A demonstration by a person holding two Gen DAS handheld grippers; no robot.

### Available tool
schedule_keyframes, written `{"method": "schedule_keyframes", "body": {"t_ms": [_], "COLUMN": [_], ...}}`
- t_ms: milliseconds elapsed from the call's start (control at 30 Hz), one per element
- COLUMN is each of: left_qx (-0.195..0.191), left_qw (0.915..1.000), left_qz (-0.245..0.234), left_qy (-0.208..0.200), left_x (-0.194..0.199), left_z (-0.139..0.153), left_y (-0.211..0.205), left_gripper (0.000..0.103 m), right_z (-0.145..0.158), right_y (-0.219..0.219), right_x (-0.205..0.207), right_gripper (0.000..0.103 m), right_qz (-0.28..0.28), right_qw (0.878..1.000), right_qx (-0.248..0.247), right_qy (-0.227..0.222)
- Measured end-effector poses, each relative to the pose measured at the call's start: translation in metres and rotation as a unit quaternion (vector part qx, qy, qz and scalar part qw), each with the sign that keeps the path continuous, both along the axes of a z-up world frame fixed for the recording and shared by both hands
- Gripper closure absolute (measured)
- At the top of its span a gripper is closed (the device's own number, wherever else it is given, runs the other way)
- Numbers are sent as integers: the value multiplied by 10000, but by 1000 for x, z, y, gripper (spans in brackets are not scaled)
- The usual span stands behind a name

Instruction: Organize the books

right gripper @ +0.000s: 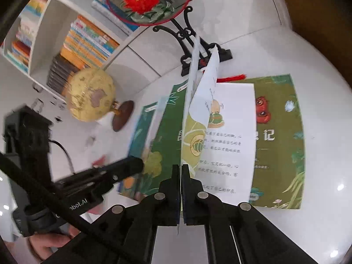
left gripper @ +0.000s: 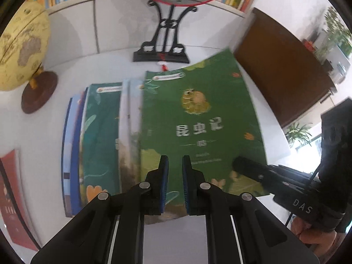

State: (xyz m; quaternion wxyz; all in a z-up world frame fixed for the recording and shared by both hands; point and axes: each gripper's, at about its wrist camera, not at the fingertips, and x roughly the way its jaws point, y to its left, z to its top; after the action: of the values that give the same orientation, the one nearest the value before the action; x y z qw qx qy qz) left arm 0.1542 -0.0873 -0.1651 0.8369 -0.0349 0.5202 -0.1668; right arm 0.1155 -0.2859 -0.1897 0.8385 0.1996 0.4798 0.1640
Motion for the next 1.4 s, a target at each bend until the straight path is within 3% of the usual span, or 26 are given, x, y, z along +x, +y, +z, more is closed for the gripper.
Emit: {"method": "schedule_keyframes", "body": {"t_ms": [167, 233, 400, 500, 567, 633, 700, 733, 767, 800, 833, 867, 967, 1133, 1233, 1300, 1400], "left_qx": [-466, -374, -426, -738, -971, -1073, -802, -649, -636, -883, -1237, -1247, -771, -869, -475, -1, 276], "left_qw": [9958, 9950, 9944, 9919, 9904, 9898, 9933, 9948, 9943, 9910, 9862, 9865, 9936, 9914, 9963, 9981, 9977], "left_qz": [127, 128, -26, -4, -62, -107, -217, -280, -362, -405, -422, -424, -410, 76, -77, -378, -542], "left_qy": [782, 915, 969, 1031, 986, 929, 799, 736, 780, 923, 1015, 972, 718, 976, 716, 488, 303], "left_x": [15, 20, 22, 24, 24, 23, 20, 20, 20, 20, 18, 15, 10, 21, 25, 24, 21], "left_z": [-25, -30, -37, -41, -43, -44, -44, -43, -44, -46, -47, -45, -44, -48, -39, -34, -25], "left_y": [22, 22, 12, 9, 7, 3, -5, -9, -12, -11, -12, -13, -26, -18, -23, -37, -44], "left_gripper": [89, 80, 77, 67, 48, 42, 48, 63, 89, 97, 96, 96, 94, 91, 92, 92, 93], "right_z": [-15, -19, -30, -36, -42, -49, -53, -54, -55, -56, -57, -58, -61, -59, -58, -57, -50], "right_y": [-18, -21, -30, -29, -32, -34, -36, -36, -36, -37, -40, -42, -51, -51, -48, -47, -43], "right_x": [1, 3, 8, 11, 14, 16, 17, 17, 17, 17, 17, 17, 16, 15, 15, 15, 12], "right_gripper": [101, 101, 101, 101, 101, 100, 100, 99, 99, 99, 99, 99, 99, 99, 99, 99, 99], "right_qz": [-342, -359, -461, -423, -428, -401, -383, -369, -358, -375, -416, -426, -473, -404, -353, -374, -380], "right_qw": [9990, 9987, 9976, 9972, 9967, 9962, 9960, 9960, 9959, 9958, 9954, 9955, 9951, 9962, 9964, 9963, 9969], "right_qx": [31, -176, -214, -265, -235, -225, -192, -191, -196, -217, -274, -226, 77, -72, -195, -241, -300], "right_qy": [276, 308, 467, 550, 650, 736, 780, 789, 801, 811, 818, 820, 863, 771, 749, 738, 622]}}
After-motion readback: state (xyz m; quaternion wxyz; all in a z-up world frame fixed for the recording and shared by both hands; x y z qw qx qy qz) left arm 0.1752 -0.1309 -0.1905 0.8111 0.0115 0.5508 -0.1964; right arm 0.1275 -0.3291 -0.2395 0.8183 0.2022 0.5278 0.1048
